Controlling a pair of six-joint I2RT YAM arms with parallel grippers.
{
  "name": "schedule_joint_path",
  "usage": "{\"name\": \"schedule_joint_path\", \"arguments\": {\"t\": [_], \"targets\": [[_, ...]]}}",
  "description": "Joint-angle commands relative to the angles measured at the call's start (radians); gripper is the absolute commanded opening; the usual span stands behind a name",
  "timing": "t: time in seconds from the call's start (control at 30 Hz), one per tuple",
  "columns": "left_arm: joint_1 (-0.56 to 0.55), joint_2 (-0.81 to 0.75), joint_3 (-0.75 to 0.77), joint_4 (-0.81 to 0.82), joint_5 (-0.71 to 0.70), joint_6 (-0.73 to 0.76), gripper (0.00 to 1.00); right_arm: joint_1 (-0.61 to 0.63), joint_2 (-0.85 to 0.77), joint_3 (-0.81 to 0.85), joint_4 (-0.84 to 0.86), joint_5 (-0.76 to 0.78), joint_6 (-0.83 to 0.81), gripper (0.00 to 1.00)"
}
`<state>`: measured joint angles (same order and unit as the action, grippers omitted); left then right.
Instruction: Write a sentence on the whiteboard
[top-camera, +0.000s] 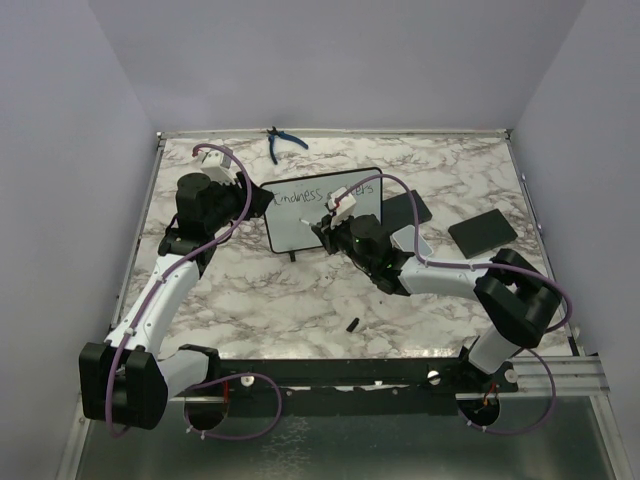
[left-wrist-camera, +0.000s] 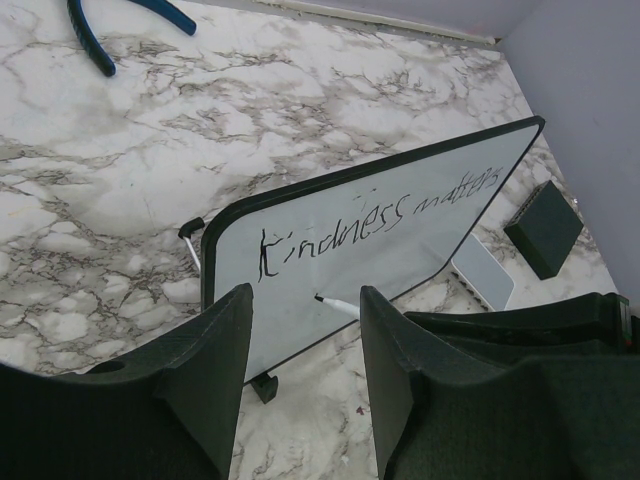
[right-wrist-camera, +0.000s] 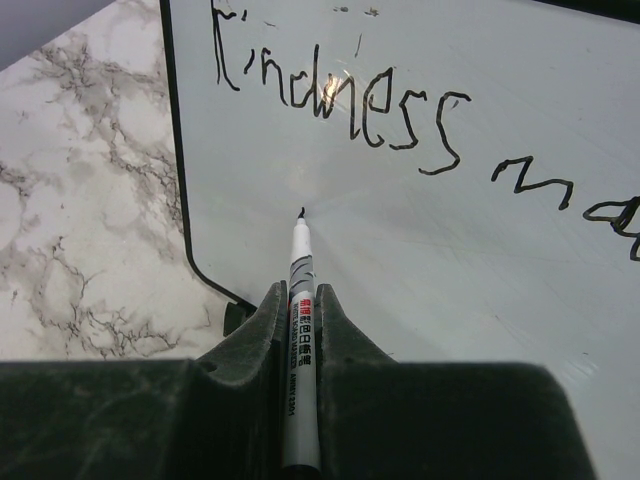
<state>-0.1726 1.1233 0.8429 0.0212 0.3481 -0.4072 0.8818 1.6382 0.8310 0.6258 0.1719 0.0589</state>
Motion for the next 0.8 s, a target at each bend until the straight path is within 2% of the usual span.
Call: {"name": "schedule_joint_path", "arguments": {"t": [0.0,0.77], "targets": [[-0.004,-0.013,-0.005,0.022,0.018,-0.002,0.49,0.003,0.017,-0.009,-0.014,0.029,0.000,0.01],[-0.006,-0.016,-0.005,0.022,0.017,-0.001,0.49,0.003,0.018,-0.011,0.005,0.054,0.005,0.00]]}}
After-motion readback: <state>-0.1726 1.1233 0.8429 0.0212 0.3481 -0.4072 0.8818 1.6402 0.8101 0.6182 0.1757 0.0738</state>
